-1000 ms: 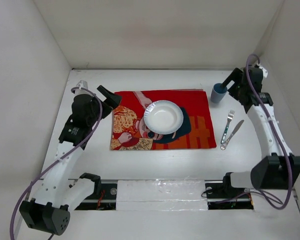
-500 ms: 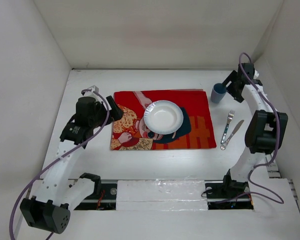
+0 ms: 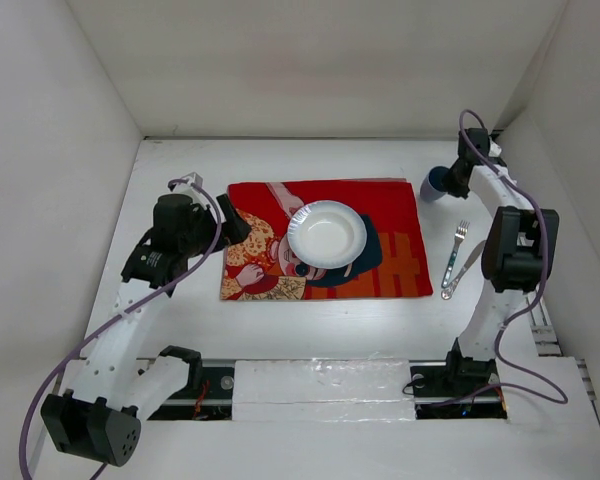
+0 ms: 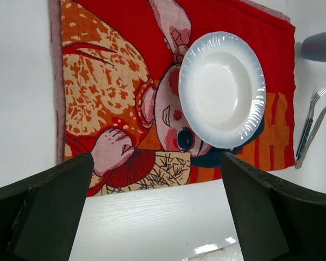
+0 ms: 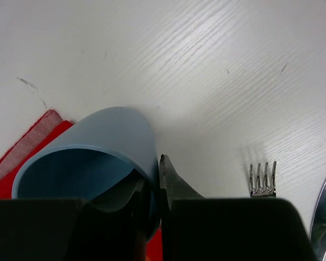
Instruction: Set the dinner table for one person
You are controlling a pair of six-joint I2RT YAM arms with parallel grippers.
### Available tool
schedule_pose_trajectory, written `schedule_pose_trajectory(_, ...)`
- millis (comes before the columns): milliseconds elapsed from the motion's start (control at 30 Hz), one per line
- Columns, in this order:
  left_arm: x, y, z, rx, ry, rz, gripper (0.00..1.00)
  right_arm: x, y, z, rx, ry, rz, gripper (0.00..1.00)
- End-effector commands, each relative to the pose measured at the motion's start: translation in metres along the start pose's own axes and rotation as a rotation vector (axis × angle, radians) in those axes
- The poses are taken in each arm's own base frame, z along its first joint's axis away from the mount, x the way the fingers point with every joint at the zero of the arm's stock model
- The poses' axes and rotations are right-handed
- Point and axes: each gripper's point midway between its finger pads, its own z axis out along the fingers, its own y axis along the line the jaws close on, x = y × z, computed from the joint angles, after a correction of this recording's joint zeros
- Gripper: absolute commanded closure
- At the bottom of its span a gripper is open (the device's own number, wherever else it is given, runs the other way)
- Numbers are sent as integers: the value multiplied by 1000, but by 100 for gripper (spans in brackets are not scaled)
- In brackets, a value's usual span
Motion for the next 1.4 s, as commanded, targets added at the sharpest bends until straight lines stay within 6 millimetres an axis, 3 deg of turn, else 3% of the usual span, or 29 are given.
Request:
schedule_pose_trajectory(0, -2, -5, 1, 36, -9, 18, 0, -53, 40, -55, -39, -218, 2, 100)
schedule_pose_trajectory(67, -2, -5, 1, 36, -9, 18, 0, -51, 46, -63, -12, -233, -41, 100)
schedule_pose_trajectory(100, -2, -5, 1, 36, -9, 18, 0, -45, 61, -70, -36, -231, -81, 100)
schedule_pose_trajectory(200, -5, -7, -1, 45, -25, 21, 0, -41, 76, -80, -10, -207, -172, 100)
schedule_pose_trajectory(233, -5, -7, -1, 45, -25, 21, 0, -38, 93, -82, -16, -208, -213, 100)
schedule_pose_trajectory(300, -2, -5, 1, 41, -17, 20, 0, -27, 92, -82, 44, -175, -281, 100)
schedule_pose_trajectory(500, -3, -6, -2, 45, -25, 21, 0, -6, 117, -79, 50, -144, -361, 100)
schedule_pose_trajectory(767, -2, -7, -2, 53, -20, 21, 0, 14, 128, -76, 25, -105, -397, 100)
schedule_pose_trajectory(1033, -2, -7, -2, 53, -20, 21, 0, 40, 130, -53, 10, -19, -425, 99)
schedule_pose_trajectory(1367, -2, -7, -2, 53, -20, 21, 0, 45, 129, -43, -17, 20, -423, 91)
